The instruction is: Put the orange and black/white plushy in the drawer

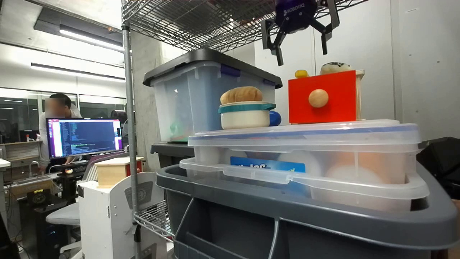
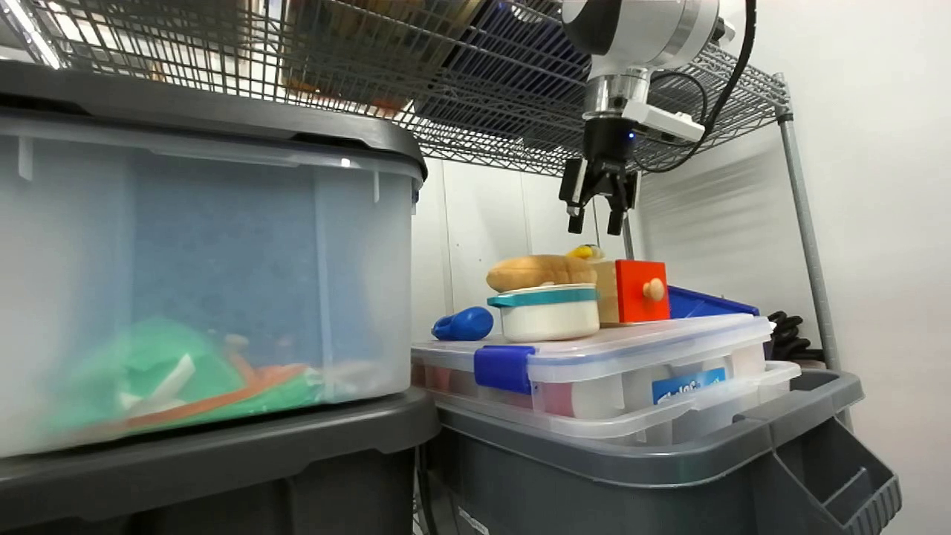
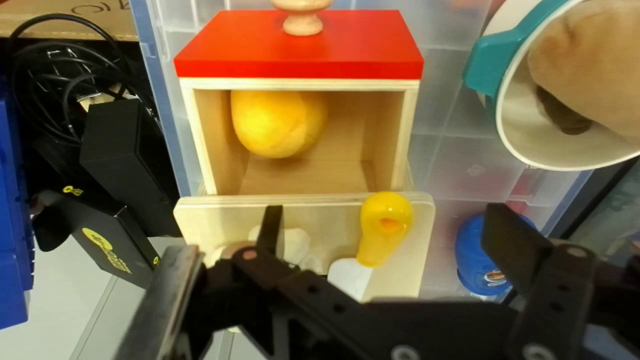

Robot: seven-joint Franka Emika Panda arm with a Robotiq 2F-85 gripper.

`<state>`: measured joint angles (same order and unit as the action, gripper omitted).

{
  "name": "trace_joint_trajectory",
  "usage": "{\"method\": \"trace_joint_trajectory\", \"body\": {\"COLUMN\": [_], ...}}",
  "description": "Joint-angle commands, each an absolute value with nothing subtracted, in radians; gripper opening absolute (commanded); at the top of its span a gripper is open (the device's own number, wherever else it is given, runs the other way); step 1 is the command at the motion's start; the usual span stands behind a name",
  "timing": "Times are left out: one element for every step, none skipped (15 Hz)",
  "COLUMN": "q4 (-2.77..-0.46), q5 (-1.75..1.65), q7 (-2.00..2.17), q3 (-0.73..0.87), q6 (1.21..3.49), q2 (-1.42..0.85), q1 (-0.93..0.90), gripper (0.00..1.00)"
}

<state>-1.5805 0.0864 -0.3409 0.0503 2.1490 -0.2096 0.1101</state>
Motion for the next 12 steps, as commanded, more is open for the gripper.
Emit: {"method": "trace_joint_trajectory", "body": {"q4": [-1.526,-1.518,-1.506,-1.489,-1.475,-1.464,-1.458,-1.446,-1.440,-1.434,-1.426,-1.419], "q5": [0.092,0.089,0.088,0.091,0.090,0.088,0.086,0.084,0.084,0.085,0.084,0.083], "q7": [-0.332,-0.330,-0.328,-0.327,-0.324,-0.321,-0.318,-0.315,-0.312,-0.310,-0.307,-0.302], "q3": [0.048,0.048,0.049,0.049,0.050,0.051,0.052,0.053,0.054,0.055,0.056,0.057], "q6": [2.138,2.142,2.147,2.144,2.146,2.151,2.158,2.161,2.163,2.164,2.166,2.167], "q2": [-0.235,-0.242,-0.251,-0.262,-0.272,-0.284,-0.291,-0.302,-0.309,-0.315,-0.323,-0.331], "q1": [0.117,0.118,0.119,0.121,0.123,0.125,0.126,0.130,0.133,0.136,0.139,0.142], "gripper": [1.00,1.00,1.00,1.00,1.00,1.00,1.00,1.00,1.00,1.00,1.00,1.00]}}
